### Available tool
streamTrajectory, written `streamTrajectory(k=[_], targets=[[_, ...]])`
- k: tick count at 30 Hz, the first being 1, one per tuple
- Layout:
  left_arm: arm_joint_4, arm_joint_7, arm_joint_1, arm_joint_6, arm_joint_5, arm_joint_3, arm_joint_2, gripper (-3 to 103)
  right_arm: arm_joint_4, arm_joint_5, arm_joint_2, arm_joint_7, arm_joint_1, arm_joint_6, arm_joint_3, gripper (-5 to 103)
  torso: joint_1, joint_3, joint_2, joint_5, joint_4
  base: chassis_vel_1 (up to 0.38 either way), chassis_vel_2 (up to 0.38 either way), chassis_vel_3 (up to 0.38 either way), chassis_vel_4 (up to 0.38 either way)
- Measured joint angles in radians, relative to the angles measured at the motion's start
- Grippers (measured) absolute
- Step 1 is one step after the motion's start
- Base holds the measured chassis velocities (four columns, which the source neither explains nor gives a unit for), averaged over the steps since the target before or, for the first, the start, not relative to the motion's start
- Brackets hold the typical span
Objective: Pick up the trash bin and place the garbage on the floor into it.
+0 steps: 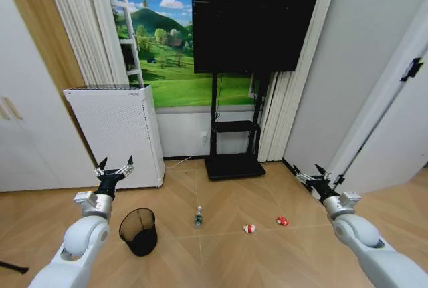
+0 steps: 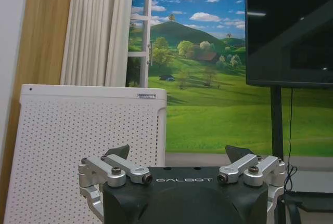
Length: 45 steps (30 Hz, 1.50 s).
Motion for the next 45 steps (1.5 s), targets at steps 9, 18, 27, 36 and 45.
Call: streamTrajectory(k=[9,18,27,36,45], targets=[[-0.002,-0.001,0.006,0.0,0.003,-0.009,-0.006,100,-0.012,-0.027,0.0,0.011,0.006,0.025,0.001,100,0.0,0.0,0.0,-0.0007,-0.0002,-0.343,0.354,0.346,-0.345],[-0.016,0.006,0.017,-0.003,0.014,-0.02,-0.01,100,-0.008,-0.031,0.006,0.001,-0.005,0.051,0.003,100,0.001,0.001,0.0,0.0014,0.0003,-0.257,0.263,0.197,-0.214],[-0.028,0.021,0.033,-0.03,0.013,-0.029,-0.015,100,-0.004,-0.034,0.011,-0.009,-0.014,0.062,0.009,100,-0.001,0.0,0.0,0.0,-0.0009,0.04,-0.033,-0.032,0.055],[-0.006,0.084,0.076,-0.068,0.058,-0.049,-0.024,100,-0.001,-0.034,0.012,-0.01,-0.016,0.062,0.009,100,-0.005,-0.006,-0.009,0.0002,-0.001,0.011,-0.016,-0.014,0.006],[0.019,0.109,0.079,-0.092,0.08,-0.051,-0.032,100,-0.002,-0.024,0.004,-0.01,-0.013,0.061,0.009,100,-0.02,-0.026,-0.044,0.0002,-0.0014,0.0,0.0,0.0,0.0]])
